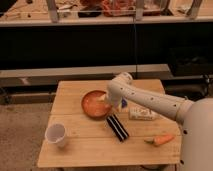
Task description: Pick up the ceramic bowl
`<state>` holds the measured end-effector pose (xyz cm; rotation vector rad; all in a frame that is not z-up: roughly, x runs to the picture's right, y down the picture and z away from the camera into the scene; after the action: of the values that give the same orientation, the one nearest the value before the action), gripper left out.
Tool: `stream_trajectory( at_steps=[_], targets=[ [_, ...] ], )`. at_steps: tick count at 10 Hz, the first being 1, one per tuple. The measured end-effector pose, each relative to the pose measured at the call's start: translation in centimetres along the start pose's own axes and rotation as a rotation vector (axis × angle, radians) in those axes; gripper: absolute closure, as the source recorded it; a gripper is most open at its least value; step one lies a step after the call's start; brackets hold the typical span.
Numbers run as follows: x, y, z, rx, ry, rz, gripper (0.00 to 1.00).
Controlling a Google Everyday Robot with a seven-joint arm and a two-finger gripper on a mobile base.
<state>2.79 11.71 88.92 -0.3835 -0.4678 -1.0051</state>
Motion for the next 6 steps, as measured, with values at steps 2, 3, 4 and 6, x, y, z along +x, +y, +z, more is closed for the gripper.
stream_trajectory(
  at_steps=[2,3,4,6],
  targets=[
    [-0.03,0.08,0.30,-0.001,-0.008,-0.002,0.25],
    [-0.04,0.16,0.51,-0.002,-0.014,-0.002,0.30],
    [-0.03,0.24,0.66,-0.003,-0.019,-0.001,0.28],
    [-0.05,0.31,0.86,-0.004,-0.026,0.000,0.26]
  ],
)
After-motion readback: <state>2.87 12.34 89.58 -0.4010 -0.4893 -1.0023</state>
